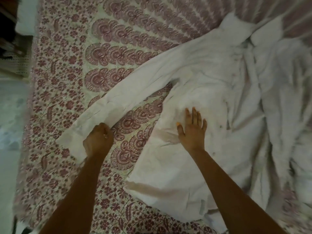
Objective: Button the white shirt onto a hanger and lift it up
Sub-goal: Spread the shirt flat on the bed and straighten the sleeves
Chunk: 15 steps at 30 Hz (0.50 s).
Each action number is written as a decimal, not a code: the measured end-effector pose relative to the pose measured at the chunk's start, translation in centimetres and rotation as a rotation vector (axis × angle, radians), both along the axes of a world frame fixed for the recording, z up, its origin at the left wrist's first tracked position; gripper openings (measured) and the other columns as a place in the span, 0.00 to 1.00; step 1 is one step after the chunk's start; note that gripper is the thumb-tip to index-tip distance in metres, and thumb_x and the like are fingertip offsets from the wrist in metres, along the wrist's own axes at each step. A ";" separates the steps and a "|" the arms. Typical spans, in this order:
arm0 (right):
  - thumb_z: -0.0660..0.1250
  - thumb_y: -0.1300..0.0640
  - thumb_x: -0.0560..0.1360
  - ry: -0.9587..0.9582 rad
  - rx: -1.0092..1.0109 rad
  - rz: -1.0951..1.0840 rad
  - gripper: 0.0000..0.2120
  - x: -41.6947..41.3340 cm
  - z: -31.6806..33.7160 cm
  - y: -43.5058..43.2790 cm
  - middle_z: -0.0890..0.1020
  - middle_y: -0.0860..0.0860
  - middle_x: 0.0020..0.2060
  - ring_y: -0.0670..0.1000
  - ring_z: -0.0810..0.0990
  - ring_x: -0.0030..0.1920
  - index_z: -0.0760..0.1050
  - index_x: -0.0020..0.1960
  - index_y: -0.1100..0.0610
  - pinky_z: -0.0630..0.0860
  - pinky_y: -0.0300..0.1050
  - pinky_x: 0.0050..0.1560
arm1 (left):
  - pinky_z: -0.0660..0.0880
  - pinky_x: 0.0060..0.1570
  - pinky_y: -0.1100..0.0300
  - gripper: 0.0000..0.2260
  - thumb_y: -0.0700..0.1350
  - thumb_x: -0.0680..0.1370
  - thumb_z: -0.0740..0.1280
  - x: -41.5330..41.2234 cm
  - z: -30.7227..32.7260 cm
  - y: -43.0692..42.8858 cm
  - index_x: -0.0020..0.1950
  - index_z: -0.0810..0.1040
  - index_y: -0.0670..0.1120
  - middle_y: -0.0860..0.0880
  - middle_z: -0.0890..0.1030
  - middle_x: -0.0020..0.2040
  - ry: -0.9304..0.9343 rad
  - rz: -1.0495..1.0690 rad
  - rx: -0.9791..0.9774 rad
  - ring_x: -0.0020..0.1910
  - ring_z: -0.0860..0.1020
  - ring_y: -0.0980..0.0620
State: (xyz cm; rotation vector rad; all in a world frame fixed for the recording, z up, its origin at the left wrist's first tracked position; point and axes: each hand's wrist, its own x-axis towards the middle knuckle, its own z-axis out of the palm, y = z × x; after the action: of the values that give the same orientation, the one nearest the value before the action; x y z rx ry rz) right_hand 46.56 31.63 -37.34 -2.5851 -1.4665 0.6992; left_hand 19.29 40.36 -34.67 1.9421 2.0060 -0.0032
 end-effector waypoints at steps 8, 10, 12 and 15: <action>0.45 0.43 0.73 -0.057 0.064 -0.211 0.32 9.9 1.7 -4.7 0.63 0.59 0.72 0.58 0.60 0.73 0.60 0.72 0.57 0.55 0.59 0.70 | 0.73 0.42 0.55 0.07 0.44 0.75 0.61 18.8 -1.4 2.4 0.49 0.77 0.46 0.45 0.80 0.39 -0.262 -0.381 -0.144 0.39 0.78 0.43; 0.47 0.44 0.73 -0.060 0.095 -0.276 0.31 12.9 1.4 -5.7 0.65 0.60 0.71 0.59 0.63 0.71 0.63 0.71 0.59 0.57 0.60 0.69 | 0.74 0.41 0.57 0.08 0.45 0.74 0.61 23.5 -1.3 1.8 0.48 0.78 0.47 0.49 0.80 0.38 -0.340 -0.483 -0.099 0.36 0.77 0.47; 0.48 0.45 0.73 -0.082 0.137 -0.329 0.30 16.8 1.0 -6.3 0.67 0.61 0.70 0.61 0.65 0.70 0.64 0.70 0.59 0.60 0.61 0.68 | 0.72 0.39 0.60 0.08 0.45 0.74 0.61 28.2 -1.2 1.0 0.48 0.79 0.47 0.52 0.79 0.39 -0.372 -0.572 -0.074 0.35 0.77 0.50; 0.51 0.46 0.72 -0.118 0.220 -0.372 0.29 22.2 0.8 -6.2 0.69 0.62 0.68 0.63 0.67 0.68 0.66 0.68 0.60 0.63 0.62 0.66 | 0.68 0.38 0.63 0.05 0.41 0.75 0.65 33.6 -0.7 0.3 0.48 0.79 0.48 0.54 0.80 0.40 -0.383 -0.654 -0.069 0.36 0.75 0.54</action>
State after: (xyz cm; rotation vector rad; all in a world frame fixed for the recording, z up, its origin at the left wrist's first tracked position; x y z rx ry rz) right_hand 68.77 25.46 -36.50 -2.6496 -0.9749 0.3249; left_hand 52.86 40.65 -35.39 2.2541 1.0677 0.1253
